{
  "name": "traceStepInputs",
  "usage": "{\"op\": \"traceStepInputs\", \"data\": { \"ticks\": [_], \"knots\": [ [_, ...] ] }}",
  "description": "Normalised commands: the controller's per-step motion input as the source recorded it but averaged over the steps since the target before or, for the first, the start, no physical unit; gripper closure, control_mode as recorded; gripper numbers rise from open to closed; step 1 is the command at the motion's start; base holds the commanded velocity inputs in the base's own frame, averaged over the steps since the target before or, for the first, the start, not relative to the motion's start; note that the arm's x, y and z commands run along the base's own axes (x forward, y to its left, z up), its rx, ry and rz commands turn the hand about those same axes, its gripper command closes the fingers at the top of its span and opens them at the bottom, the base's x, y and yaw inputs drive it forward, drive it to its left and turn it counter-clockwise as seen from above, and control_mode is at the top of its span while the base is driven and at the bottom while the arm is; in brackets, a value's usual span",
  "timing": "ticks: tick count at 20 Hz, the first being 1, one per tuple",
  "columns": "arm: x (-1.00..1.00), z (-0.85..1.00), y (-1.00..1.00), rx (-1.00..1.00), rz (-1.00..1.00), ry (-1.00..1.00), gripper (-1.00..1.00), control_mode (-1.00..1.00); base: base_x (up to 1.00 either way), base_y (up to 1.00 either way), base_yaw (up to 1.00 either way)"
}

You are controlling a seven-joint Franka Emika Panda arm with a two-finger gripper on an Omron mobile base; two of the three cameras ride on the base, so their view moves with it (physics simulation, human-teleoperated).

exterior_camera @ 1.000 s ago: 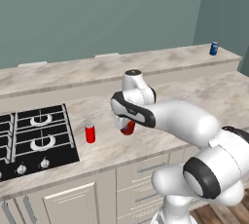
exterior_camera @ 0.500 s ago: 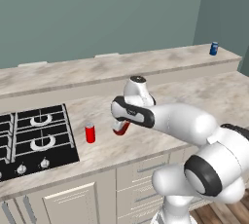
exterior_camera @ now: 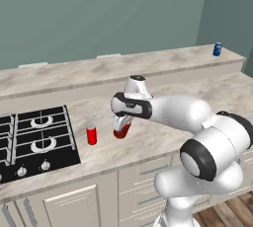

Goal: Four empty soda cans are scattered around the kitchen. Gather all the cans and cluster them next to the stove for recycling.

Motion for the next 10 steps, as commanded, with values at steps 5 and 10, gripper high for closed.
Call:
{"op": "traceStepInputs", "data": {
  "ticks": [5,10],
  "knots": [
    [0.22,-0.07,0.14,0.00,0.00,0.13,1.00,-1.00,0.00,0.00,0.00],
    [0.18,-0.09,0.19,0.00,0.00,0.10,1.00,-1.00,0.00,0.00,0.00]
  ]
}}
